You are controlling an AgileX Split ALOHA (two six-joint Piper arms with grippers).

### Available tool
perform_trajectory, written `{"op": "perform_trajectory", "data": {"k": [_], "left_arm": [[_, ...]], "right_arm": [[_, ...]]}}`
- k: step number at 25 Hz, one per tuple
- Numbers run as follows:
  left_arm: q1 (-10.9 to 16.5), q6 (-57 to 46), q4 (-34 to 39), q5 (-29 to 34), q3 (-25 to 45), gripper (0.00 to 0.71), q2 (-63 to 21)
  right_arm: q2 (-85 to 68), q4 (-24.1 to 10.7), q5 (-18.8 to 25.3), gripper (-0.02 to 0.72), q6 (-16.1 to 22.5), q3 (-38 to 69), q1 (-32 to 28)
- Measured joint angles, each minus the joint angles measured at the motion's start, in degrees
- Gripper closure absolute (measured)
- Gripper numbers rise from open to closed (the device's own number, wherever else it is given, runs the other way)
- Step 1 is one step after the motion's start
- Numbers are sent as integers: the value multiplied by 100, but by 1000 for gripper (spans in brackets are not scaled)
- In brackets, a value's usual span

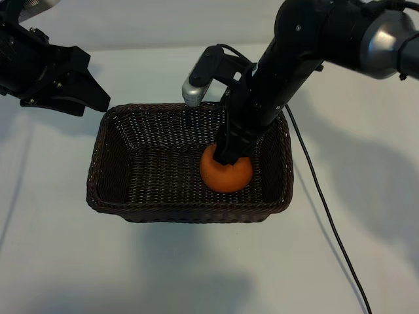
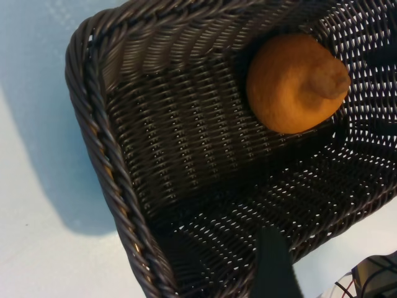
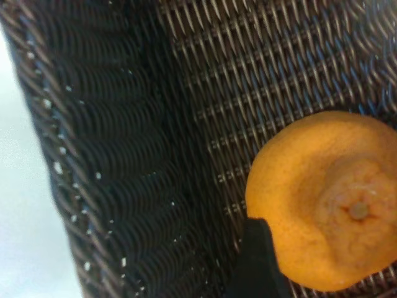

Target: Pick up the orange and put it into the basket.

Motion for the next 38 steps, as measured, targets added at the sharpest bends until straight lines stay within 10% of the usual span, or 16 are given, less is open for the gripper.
{"op": "perform_trajectory", "data": {"k": [38], "left_arm": [[0,18,-2,0,0,208,0]], "right_arm": [[-801,-592,1324,223,1465,-232,-821]]}}
